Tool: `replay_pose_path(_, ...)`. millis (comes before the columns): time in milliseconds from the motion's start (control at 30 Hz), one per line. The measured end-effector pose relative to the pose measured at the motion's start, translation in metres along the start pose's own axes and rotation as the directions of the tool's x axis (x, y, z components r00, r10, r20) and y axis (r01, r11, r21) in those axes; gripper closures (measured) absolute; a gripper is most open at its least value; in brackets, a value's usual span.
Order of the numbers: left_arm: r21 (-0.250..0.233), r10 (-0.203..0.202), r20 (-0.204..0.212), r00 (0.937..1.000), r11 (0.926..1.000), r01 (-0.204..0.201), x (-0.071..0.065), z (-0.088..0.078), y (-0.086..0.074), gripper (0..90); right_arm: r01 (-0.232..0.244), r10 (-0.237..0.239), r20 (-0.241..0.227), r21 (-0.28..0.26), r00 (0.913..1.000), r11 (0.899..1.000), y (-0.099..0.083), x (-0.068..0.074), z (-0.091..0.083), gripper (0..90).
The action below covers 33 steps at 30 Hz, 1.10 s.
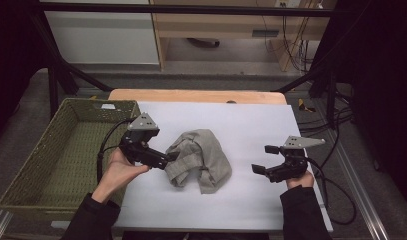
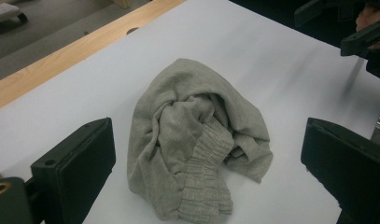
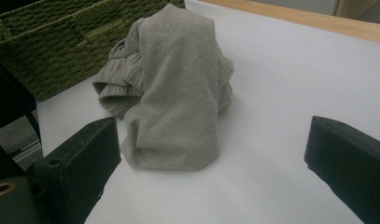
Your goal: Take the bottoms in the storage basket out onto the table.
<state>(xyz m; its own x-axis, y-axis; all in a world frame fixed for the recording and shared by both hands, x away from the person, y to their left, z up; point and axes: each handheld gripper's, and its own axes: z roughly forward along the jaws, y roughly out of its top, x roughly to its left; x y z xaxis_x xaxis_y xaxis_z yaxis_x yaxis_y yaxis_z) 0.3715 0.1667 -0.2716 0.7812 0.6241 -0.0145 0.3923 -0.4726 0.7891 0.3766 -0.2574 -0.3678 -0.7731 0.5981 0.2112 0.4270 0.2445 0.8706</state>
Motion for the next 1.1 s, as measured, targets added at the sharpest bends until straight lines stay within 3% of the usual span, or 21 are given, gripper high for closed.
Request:
replay_pose_path(467,-0.016,0.001,-0.030,0.9996,0.9999,-0.002,0.000,-0.022,-0.003,3.1,0.003,-0.003,-0.001,-0.003,1.0000,1.000,0.000,0.000,-0.001,4.0)
replay_pose_path(1100,-0.038,-0.076,-0.079,0.9939,0.9965,0.074,0.039,-0.042,-0.058,3.1,0.001,-0.001,0.003,0.001,1.0000,1.000,0.000,0.000,0.000,4.0)
